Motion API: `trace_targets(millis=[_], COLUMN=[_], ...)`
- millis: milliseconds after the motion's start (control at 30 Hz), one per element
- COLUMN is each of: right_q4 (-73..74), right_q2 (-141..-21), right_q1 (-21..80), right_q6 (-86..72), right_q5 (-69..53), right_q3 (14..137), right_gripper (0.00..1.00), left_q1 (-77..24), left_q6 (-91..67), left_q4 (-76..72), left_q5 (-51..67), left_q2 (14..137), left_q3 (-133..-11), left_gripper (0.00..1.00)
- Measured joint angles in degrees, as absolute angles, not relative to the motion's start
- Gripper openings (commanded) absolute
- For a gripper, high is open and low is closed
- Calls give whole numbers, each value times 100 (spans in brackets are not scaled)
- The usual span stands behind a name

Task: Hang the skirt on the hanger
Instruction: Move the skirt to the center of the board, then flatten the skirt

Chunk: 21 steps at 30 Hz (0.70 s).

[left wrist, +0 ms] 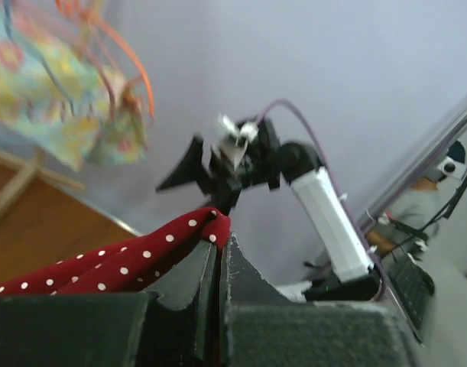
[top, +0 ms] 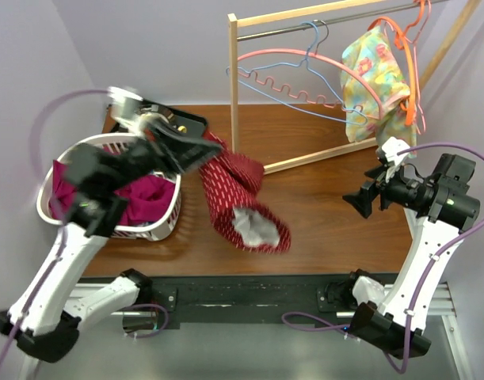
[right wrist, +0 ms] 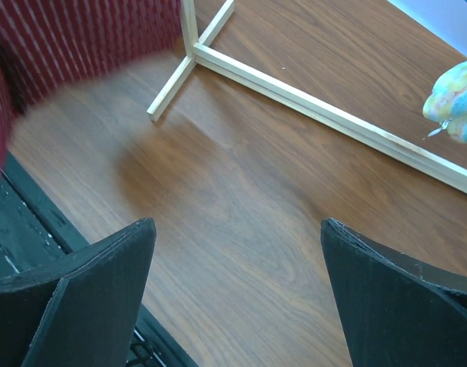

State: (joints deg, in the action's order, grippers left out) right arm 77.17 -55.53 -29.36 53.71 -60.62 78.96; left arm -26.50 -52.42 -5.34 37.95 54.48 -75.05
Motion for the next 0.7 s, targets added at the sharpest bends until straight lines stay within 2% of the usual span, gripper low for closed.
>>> trace_targets(millis=[133, 233, 400, 700], right_q4=[7717, 7708, 7697, 7544], right_q2=[-5634, -5745, -5889, -5931], right_q1=[-2934, -2867, -2316, -600], right_q6=[5655, 6121, 6742, 6484], right_q5=[-6106, -6108, -5975, -5631], right_q3=[7891, 7773, 7168, 6136], right_gripper=[93, 93, 92, 91], left_q1=[-3992, -4600, -4748, -4663], left_q6=[-5325, -5516, -5852, -6403], left_q4=[-1219, -1610, -2154, -2665], left_q5=[3330, 2871, 2064, -75], left_q2=[5719, 6462, 6779, 5802], left_q3=[-5712, -4550, -3583, -2703], left_gripper=[0, 0, 0, 0])
